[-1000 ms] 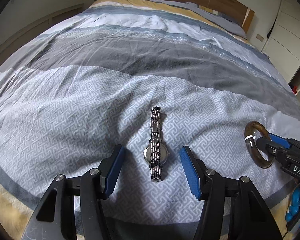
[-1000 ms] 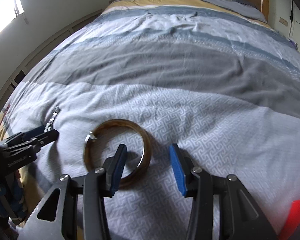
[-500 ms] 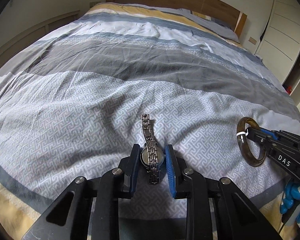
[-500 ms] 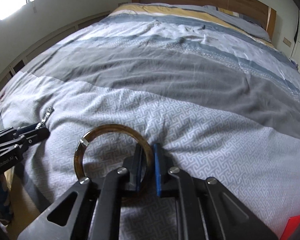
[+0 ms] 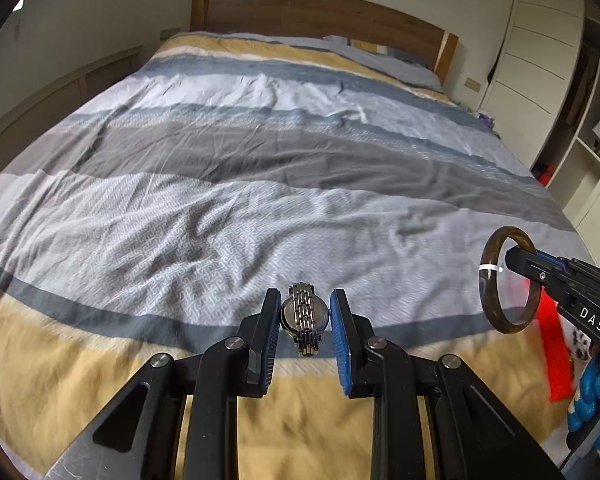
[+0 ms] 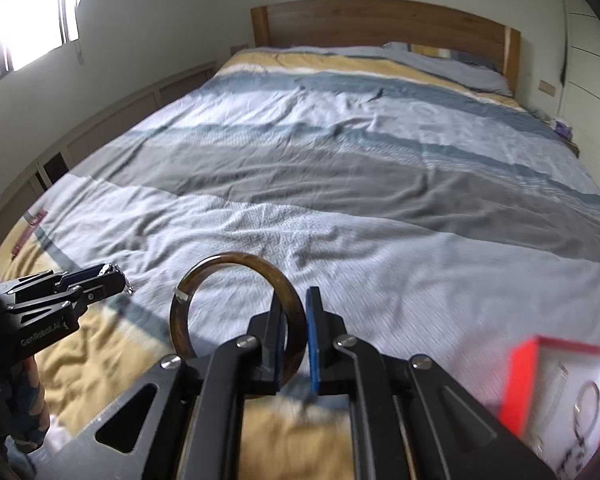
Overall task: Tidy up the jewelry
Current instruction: 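Grasp the silver wristwatch with the left tool while the right tool grasps the amber bangle, then carry the watch and amber bangle into the red box and open both tools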
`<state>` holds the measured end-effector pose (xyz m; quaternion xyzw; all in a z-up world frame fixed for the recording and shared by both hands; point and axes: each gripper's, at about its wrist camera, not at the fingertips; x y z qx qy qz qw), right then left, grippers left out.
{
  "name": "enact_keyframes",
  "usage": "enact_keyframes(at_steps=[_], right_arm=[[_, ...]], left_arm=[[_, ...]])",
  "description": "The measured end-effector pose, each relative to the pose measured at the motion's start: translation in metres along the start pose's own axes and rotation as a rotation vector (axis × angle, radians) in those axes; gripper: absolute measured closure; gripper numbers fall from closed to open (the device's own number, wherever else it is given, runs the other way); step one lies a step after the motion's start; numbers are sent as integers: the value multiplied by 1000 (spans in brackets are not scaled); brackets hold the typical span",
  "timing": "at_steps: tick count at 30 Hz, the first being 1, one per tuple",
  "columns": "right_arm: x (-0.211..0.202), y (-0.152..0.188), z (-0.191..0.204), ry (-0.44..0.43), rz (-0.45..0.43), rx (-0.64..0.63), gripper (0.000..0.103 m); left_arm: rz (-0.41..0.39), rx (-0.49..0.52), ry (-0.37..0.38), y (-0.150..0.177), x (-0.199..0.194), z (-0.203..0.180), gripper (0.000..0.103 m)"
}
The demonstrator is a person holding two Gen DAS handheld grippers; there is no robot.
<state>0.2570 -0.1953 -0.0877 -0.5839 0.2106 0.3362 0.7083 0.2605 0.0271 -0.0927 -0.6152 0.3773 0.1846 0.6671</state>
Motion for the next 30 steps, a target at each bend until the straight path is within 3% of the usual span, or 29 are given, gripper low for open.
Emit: enact_keyframes(at_steps=[9, 16, 24, 30], right_arm=[[-106, 24, -21, 43, -82, 53, 94], [-176, 47, -59, 86, -137, 126, 94], [-233, 83, -132, 154, -181, 254, 94], [-244, 105, -195, 236, -160, 331, 94]], left_arm=[[-55, 52, 56, 8, -73, -58, 78], [-84, 78, 123, 19, -116, -115, 78], [-94, 178, 188, 19, -133, -193, 78], [-78, 243, 247, 8, -122, -245, 78]])
Point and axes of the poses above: each gripper's, at about its wrist camera, not at the fingertips, and x roughly the way its jaws point, z to its left, y to its underside, and after that the axes turned 9 degrees about x, right-handed
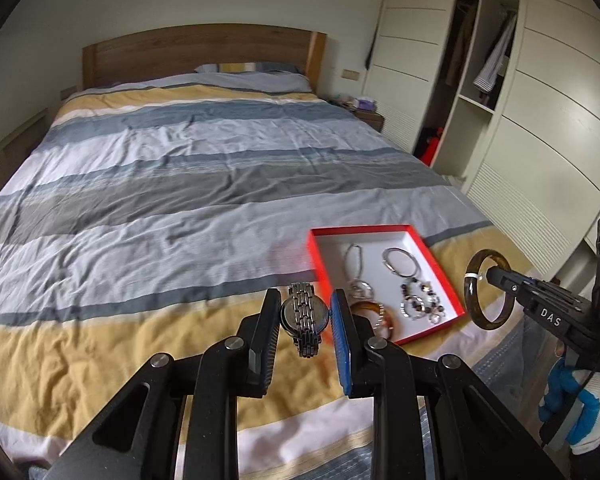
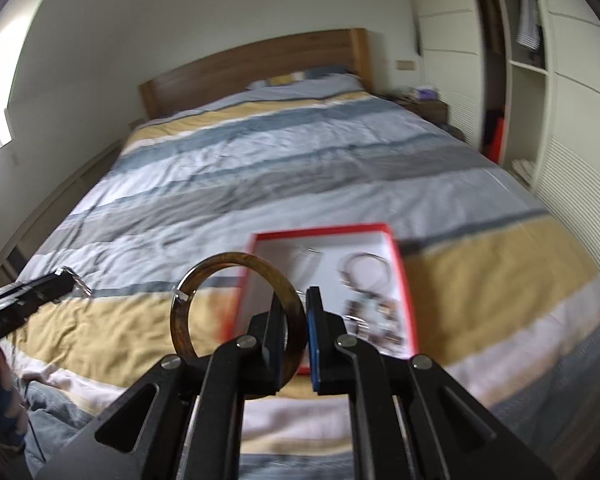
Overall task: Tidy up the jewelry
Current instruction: 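Carry the watch and amber bangle into the red box and open both tools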
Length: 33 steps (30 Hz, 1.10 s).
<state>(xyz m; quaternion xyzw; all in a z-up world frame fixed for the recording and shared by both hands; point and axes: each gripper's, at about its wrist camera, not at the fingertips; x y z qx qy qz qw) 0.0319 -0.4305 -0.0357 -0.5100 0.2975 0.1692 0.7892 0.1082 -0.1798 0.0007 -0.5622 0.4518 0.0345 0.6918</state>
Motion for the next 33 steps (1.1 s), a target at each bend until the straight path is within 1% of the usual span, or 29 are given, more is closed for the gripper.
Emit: enact_keyframes(at_steps=[3, 6, 10, 17, 23, 28, 33], right_arm=[[11, -1, -27, 33, 19, 27, 94], [30, -6, -42, 55, 44, 24, 94], [62, -13, -48, 83, 78, -31, 94], [127, -37, -53, 113, 129, -126, 94], [180, -55, -48, 122, 161, -204, 94], [216, -57, -40, 120, 199, -275, 94], [236, -55, -36, 123, 234, -303, 94]], left_arm=[[23, 26, 26, -9, 21, -16, 78], [51, 51, 49, -19, 47, -32, 78], [92, 86, 76, -29, 87, -47, 78], [160, 112, 113, -41, 162, -68, 78], [206, 102, 113, -41, 213, -70, 78], [226, 101, 88, -36, 239, -66, 78], [239, 85, 78, -30, 255, -60, 78]])
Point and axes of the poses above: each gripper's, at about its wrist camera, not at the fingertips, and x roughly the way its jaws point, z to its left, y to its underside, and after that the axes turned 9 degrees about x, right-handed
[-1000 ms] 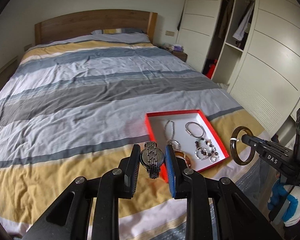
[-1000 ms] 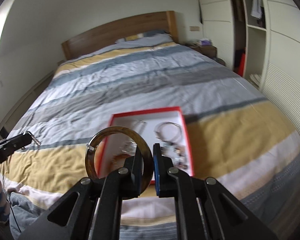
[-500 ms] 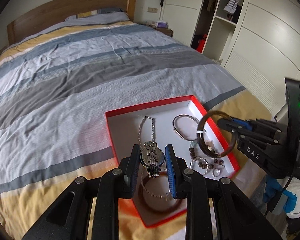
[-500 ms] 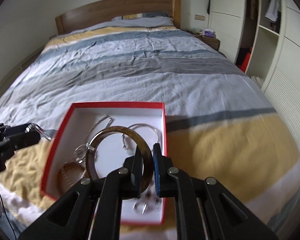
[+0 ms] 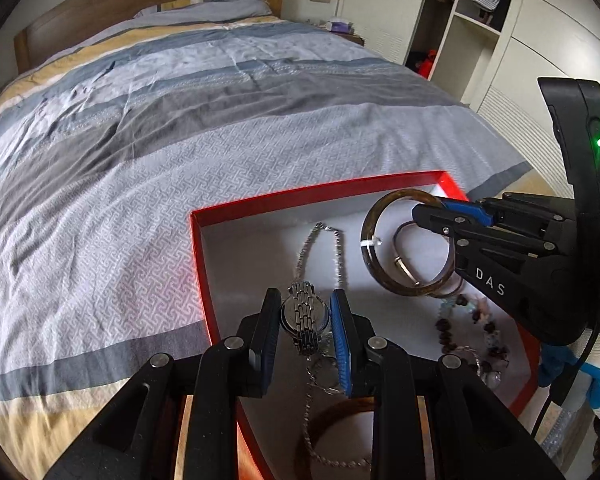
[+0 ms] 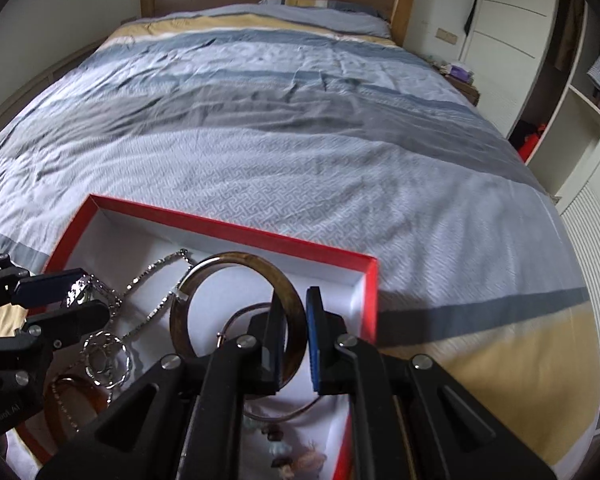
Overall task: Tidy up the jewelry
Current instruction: 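Carry the watch and amber bangle into the red box and open both tools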
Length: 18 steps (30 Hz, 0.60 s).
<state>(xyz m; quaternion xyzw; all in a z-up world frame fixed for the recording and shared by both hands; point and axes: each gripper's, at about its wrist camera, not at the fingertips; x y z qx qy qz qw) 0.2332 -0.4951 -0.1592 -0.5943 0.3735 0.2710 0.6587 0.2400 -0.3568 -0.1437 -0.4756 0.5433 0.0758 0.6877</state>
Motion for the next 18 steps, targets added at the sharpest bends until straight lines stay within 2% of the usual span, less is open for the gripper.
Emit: enact_keyframes(at_steps=[6, 11, 14, 15, 18], right_arm=[[13, -2, 0, 3, 59, -6, 92], [13, -2, -2, -3, 73, 5, 92], [13, -2, -2, 12, 76, 6, 87], [12, -2, -2, 18, 76, 8, 82], [8, -2, -2, 23, 72, 4, 80]], left_arm=[[-1, 3, 12, 5, 6, -2, 78], [-3, 10, 3, 6, 7, -3, 78], [1, 10, 2, 6, 7, -3, 77], [2, 11, 1, 7, 7, -3, 77], [7, 13, 2, 8, 7, -4, 76]])
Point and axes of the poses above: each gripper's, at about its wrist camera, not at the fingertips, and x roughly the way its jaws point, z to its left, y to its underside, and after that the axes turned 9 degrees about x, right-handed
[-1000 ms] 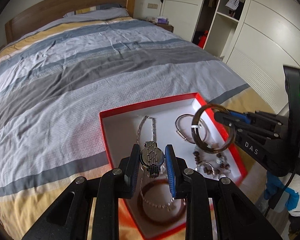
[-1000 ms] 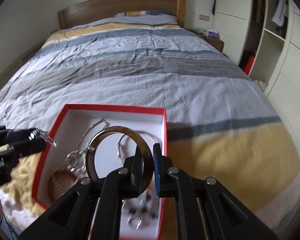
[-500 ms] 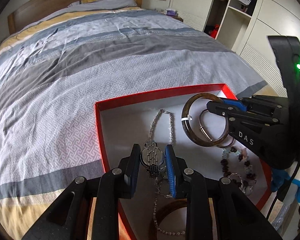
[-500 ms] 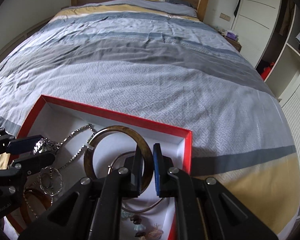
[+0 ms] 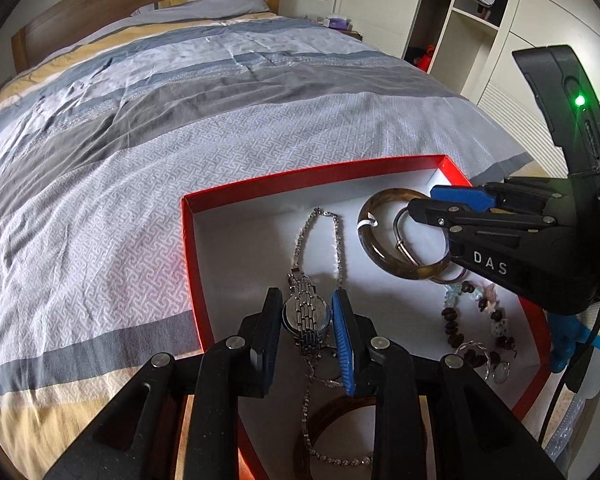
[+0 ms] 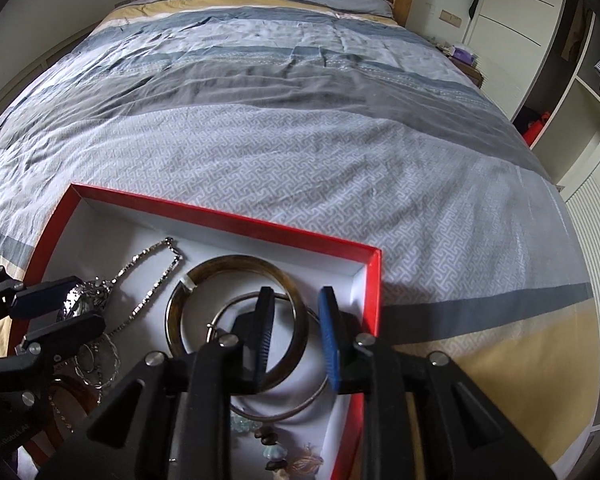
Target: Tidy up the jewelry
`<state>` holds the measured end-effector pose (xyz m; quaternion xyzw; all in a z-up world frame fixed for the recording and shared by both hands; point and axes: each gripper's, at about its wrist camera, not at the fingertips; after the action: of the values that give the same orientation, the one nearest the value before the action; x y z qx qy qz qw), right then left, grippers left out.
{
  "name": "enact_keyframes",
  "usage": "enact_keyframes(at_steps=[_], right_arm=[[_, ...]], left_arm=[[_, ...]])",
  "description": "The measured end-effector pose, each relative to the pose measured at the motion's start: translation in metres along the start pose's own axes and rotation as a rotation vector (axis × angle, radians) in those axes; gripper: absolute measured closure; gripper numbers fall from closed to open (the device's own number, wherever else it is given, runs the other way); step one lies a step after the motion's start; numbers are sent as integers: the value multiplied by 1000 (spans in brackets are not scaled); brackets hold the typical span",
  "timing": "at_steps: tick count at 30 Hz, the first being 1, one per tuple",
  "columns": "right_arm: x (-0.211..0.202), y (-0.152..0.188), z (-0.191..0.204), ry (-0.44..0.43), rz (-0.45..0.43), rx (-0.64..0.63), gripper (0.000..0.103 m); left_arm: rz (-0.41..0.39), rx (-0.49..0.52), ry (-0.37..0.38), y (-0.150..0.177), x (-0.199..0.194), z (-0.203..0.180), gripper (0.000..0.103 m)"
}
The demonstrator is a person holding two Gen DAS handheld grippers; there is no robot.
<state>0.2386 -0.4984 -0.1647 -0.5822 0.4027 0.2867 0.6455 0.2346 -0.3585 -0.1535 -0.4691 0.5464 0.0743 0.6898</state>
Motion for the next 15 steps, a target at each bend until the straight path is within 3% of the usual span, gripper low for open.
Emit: enact_keyframes(at_steps=[4, 8, 15], right_arm=[[-8, 3, -1, -7, -8, 4, 76], [-22, 7, -5, -21, -33, 35, 76], [-61, 22, -16, -60, -77, 126, 76]], left_arm=[[3, -12, 15, 2, -3, -1, 76], [-11, -31, 3, 3, -13, 1, 60], [-32, -46, 17, 6, -40, -1, 54]])
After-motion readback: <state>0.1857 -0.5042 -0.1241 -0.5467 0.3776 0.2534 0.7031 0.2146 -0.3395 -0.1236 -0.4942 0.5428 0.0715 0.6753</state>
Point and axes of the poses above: each gripper's, at about its wrist camera, not at the fingertips, and x roughly the way its jaws point, z to its left, y to its underside, and after that the axes turned 9 degrees about x, right-handed
